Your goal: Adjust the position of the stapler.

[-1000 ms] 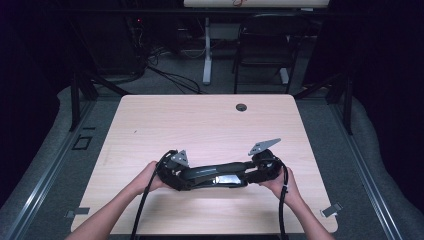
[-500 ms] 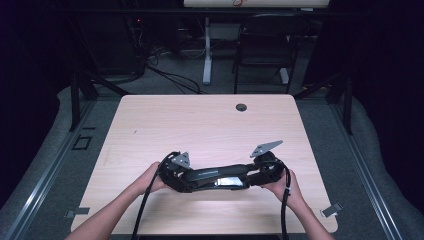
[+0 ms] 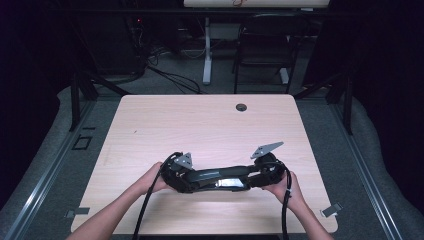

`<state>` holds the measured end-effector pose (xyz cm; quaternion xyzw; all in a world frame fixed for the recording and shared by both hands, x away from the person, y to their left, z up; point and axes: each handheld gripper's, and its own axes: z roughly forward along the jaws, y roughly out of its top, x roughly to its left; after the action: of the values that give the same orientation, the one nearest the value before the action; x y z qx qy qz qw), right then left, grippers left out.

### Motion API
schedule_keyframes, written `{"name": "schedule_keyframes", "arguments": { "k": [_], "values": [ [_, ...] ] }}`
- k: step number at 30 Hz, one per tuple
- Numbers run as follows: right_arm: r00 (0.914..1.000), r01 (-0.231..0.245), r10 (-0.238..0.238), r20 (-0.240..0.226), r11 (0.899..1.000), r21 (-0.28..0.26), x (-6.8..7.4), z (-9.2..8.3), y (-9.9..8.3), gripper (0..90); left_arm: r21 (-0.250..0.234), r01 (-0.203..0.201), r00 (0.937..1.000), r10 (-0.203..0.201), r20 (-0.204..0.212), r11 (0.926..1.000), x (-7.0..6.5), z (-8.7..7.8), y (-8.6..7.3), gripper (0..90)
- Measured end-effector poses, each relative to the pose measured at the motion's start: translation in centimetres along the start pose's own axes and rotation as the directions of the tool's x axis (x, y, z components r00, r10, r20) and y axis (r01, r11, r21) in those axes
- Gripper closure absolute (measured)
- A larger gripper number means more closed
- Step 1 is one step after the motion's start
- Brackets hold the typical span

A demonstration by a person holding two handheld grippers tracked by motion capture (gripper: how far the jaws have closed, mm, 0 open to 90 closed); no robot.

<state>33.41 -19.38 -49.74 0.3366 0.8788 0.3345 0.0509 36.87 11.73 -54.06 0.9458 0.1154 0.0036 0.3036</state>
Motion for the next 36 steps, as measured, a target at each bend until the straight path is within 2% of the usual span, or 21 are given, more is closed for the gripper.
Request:
{"name": "schedule_keyframes", "arguments": {
  "k": [6,10,12,14,15,17,20,21,22,23,28,33,36],
  "values": [
    [1.0000,0.002,-0.002,0.004,1.000,-0.002,-0.1,0.0,0.0,48.2,0.006,0.008,1.0000,-0.008,0.001,0.9999,-0.2,0.0,0.1,41.0],
    [1.0000,0.008,-0.008,0.001,1.000,0.000,-0.1,0.0,0.0,47.9,0.008,0.009,0.9999,-0.009,-0.013,0.9999,-0.5,0.0,0.1,40.9],
    [0.9999,0.012,-0.012,0.008,1.000,0.006,-0.1,0.0,0.1,47.6,0.015,0.031,0.9991,-0.031,-0.028,0.9994,-0.6,0.0,0.2,40.1],
    [0.9999,0.010,-0.010,0.013,1.000,0.006,0.0,0.1,0.1,46.9,0.008,0.055,0.9983,-0.055,-0.019,0.9984,-0.5,-0.1,0.2,38.0],
    [0.9999,0.008,-0.008,0.011,1.000,0.004,0.0,0.1,0.1,45.2,0.001,0.063,0.9980,-0.063,-0.001,0.9980,-0.4,-0.1,0.1,33.2],
    [1.0000,-0.001,0.001,0.009,1.000,0.006,0.2,0.2,0.2,37.9,-0.009,0.081,0.9967,-0.081,0.000,0.9967,-0.3,-0.2,0.0,23.3],
    [0.9997,-0.002,0.002,0.024,1.000,0.018,0.4,0.2,0.1,28.3,-0.030,0.106,0.9943,-0.106,-0.007,0.9939,-0.2,-0.9,-0.3,15.0],
    [0.9997,-0.001,0.001,0.025,1.000,0.022,0.4,0.1,0.1,26.2,-0.044,0.115,0.9932,-0.116,-0.012,0.9923,-0.1,-1.1,-0.4,14.8],
    [0.9995,-0.003,0.003,0.032,1.000,0.021,0.4,0.0,0.0,24.0,-0.052,0.127,0.9909,-0.129,-0.039,0.9906,0.0,-1.6,-0.4,14.5],
    [0.9991,-0.006,0.006,0.041,1.000,0.019,0.4,-0.1,-0.1,21.2,-0.079,0.140,0.9890,-0.144,-0.037,0.9869,0.0,-1.7,-0.5,13.1],
    [0.9959,-0.040,0.039,0.082,0.999,0.012,0.1,-0.6,-0.5,15.5,-0.138,0.143,0.9806,-0.160,-0.114,0.9800,-1.1,-3.4,-0.3,8.2],
    [0.9932,-0.064,0.063,0.098,0.998,0.005,0.0,-1.2,-0.7,14.5,-0.154,0.178,0.9680,-0.201,-0.151,0.9720,-1.6,-3.9,-0.4,3.9],
    [0.9902,-0.068,0.066,0.123,0.998,0.008,-0.1,-1.5,-0.9,14.2,-0.160,0.191,0.9598,-0.218,-0.176,0.9685,-1.9,-4.1,-0.4,1.3]
  ]
}}
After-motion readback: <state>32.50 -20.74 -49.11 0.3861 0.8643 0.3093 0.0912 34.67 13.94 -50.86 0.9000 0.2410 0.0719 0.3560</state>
